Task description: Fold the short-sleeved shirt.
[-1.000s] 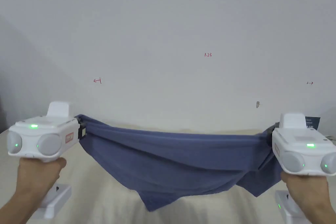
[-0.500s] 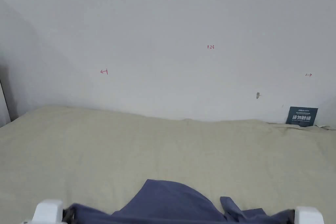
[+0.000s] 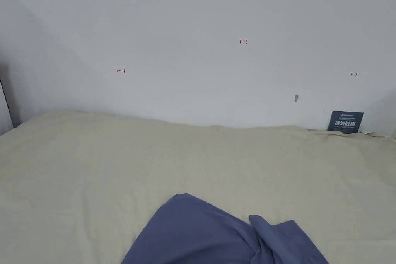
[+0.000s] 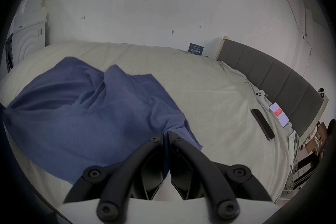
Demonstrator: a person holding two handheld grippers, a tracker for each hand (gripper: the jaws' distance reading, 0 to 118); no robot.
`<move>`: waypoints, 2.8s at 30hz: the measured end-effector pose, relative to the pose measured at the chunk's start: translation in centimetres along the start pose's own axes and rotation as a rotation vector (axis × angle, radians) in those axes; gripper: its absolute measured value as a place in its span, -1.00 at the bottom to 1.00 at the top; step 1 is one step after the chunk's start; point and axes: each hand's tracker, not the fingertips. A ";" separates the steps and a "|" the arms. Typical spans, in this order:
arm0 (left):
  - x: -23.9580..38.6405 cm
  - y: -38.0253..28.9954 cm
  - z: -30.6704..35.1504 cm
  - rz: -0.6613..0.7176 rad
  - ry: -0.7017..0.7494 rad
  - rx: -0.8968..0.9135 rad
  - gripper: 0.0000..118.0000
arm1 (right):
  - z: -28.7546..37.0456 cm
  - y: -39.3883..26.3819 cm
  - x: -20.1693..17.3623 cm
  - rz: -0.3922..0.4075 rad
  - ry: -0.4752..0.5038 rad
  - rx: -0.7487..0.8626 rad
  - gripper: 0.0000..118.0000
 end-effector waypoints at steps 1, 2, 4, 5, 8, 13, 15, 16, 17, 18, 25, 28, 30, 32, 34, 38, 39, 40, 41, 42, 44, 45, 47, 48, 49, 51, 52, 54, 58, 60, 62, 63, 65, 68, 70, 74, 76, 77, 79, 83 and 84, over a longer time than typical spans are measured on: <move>1.1 0.1 1.2 -0.002 0.002 -0.001 -1.00 | 0.0 -0.2 0.0 -0.001 0.007 -0.007 -0.93; 1.3 0.2 1.3 -0.004 0.004 -0.004 -1.00 | 0.0 -0.2 0.0 -0.002 0.013 -0.011 -0.93; 1.4 0.3 1.1 -0.006 0.006 -0.008 -1.00 | 0.4 0.0 0.3 -0.004 0.028 -0.006 -0.92; 1.4 0.3 1.1 -0.003 0.002 -0.007 -1.00 | 0.8 0.2 0.5 -0.013 0.035 0.000 -0.87; 1.1 0.9 2.3 0.030 -0.011 0.019 -0.91 | 2.1 1.0 1.3 -0.045 0.049 0.031 -0.50; 0.5 2.4 5.4 0.080 0.000 0.159 0.02 | 5.6 3.8 1.9 -0.079 0.076 0.149 0.16; 0.6 3.3 6.6 0.097 -0.004 0.213 0.17 | 6.7 5.0 1.7 -0.092 0.090 0.188 0.16; 0.9 4.0 7.3 0.097 -0.007 0.224 0.17 | 7.2 5.6 1.6 -0.104 0.105 0.209 0.16; 0.7 4.3 7.2 0.099 -0.011 0.243 0.17 | 7.8 6.1 1.4 -0.113 0.119 0.227 0.16; 1.0 4.8 7.5 0.103 -0.018 0.275 0.17 | 8.3 6.5 1.1 -0.120 0.123 0.243 0.16; 4.7 7.1 9.6 0.020 -0.029 0.395 -0.71 | 10.8 7.2 -1.7 -0.124 0.128 0.313 -0.69; 6.0 7.1 9.9 -0.004 -0.038 0.400 -1.00 | 11.5 6.7 -2.4 -0.134 0.132 0.320 -0.99; 6.2 6.5 9.4 0.002 -0.053 0.402 -1.00 | 12.0 6.2 -2.5 -0.139 0.147 0.327 -0.99; 6.6 6.1 9.5 -0.005 -0.070 0.393 -1.00 | 12.6 5.9 -2.9 -0.140 0.146 0.326 -0.99; 6.5 5.3 9.3 -0.006 -0.076 0.395 -1.00 | 13.0 5.6 -2.8 -0.144 0.154 0.324 -0.99; 6.1 4.5 9.1 0.009 -0.084 0.388 -1.00 | 13.2 5.5 -3.0 -0.143 0.157 0.319 -0.99; 5.9 4.4 9.0 0.016 -0.081 0.384 -1.00 | 13.1 5.5 -3.0 -0.140 0.156 0.319 -0.99; 5.6 4.2 9.0 0.025 -0.082 0.381 -1.00 | 13.2 5.6 -3.0 -0.137 0.152 0.319 -0.99; 5.4 4.1 9.1 0.035 -0.092 0.377 -1.00 | 13.2 5.6 -3.0 -0.132 0.154 0.317 -0.99; 5.1 4.0 9.0 0.038 -0.098 0.372 -1.00 | 13.1 5.6 -3.1 -0.131 0.156 0.315 -0.99; 4.3 3.8 8.5 0.031 -0.096 0.333 -1.00 | 13.0 5.6 -3.1 -0.127 0.161 0.306 -0.99; 4.0 3.7 8.4 0.034 -0.092 0.323 -1.00 | 12.9 5.6 -3.2 -0.125 0.162 0.304 -0.99; 2.9 3.5 7.8 0.057 -0.093 0.289 -1.00 | 12.7 5.4 -3.3 -0.121 0.165 0.299 -0.99; 2.4 3.4 7.5 0.072 -0.093 0.284 -1.00 | 12.6 5.4 -3.3 -0.115 0.167 0.294 -0.99; 1.8 3.5 7.2 0.089 -0.105 0.255 -1.00 | 12.4 5.4 -3.5 -0.108 0.168 0.287 -0.99; 0.8 3.8 5.8 0.104 -0.137 0.164 -1.00 | 12.2 5.3 -3.5 -0.104 0.172 0.277 -0.99; 0.3 3.7 5.1 0.103 -0.135 0.154 -0.93 | 12.1 5.3 -3.6 -0.104 0.174 0.269 -0.99; -0.1 3.9 4.5 0.093 -0.125 0.131 -0.61 | 12.0 5.2 -3.6 -0.108 0.177 0.264 -0.99; -0.9 3.6 1.5 0.065 -0.103 0.038 0.26 | 11.9 5.2 -3.7 -0.105 0.179 0.253 -0.99; -1.0 3.2 -0.1 0.056 -0.109 -0.009 0.26 | 11.7 5.1 -3.6 -0.104 0.179 0.249 -0.99; 0.2 3.1 -0.1 0.036 -0.091 -0.045 0.26 | 11.6 5.0 -3.6 -0.103 0.181 0.244 -0.99; 0.4 2.8 -0.7 0.026 -0.079 -0.062 0.26 | 11.5 4.9 -3.6 -0.104 0.182 0.240 -0.99; 1.2 2.3 -1.2 0.005 -0.072 -0.120 0.26 | 11.3 4.7 -3.6 -0.105 0.182 0.232 -0.99; 2.3 1.3 -2.1 -0.012 -0.066 -0.174 0.19 | 10.9 4.3 -3.5 -0.103 0.180 0.218 -0.99; 3.0 1.4 -0.7 -0.016 -0.037 -0.124 0.11 | 10.7 4.1 -3.4 -0.106 0.175 0.205 -0.99; 4.0 1.2 -0.5 -0.110 -0.059 -0.079 -0.74 | 10.3 3.5 -3.2 -0.116 0.170 0.187 -0.99; 5.0 1.1 -0.2 -0.150 -0.046 -0.078 -0.92 | 10.0 3.2 -3.2 -0.112 0.168 0.176 -0.99; 4.4 0.9 -1.0 -0.145 -0.050 -0.079 -0.95 | 9.9 3.1 -3.1 -0.111 0.169 0.173 -0.99; 4.3 0.6 -0.7 -0.144 -0.047 -0.058 -0.97 | 9.9 2.9 -2.9 -0.111 0.165 0.165 -0.99; 2.9 0.3 -0.4 -0.077 -0.060 0.006 -0.99 | 9.4 2.8 -2.3 -0.113 0.155 0.149 -0.99; 2.6 0.3 -0.1 -0.058 -0.067 0.020 -0.99 | 9.2 2.8 -2.0 -0.115 0.154 0.144 -0.99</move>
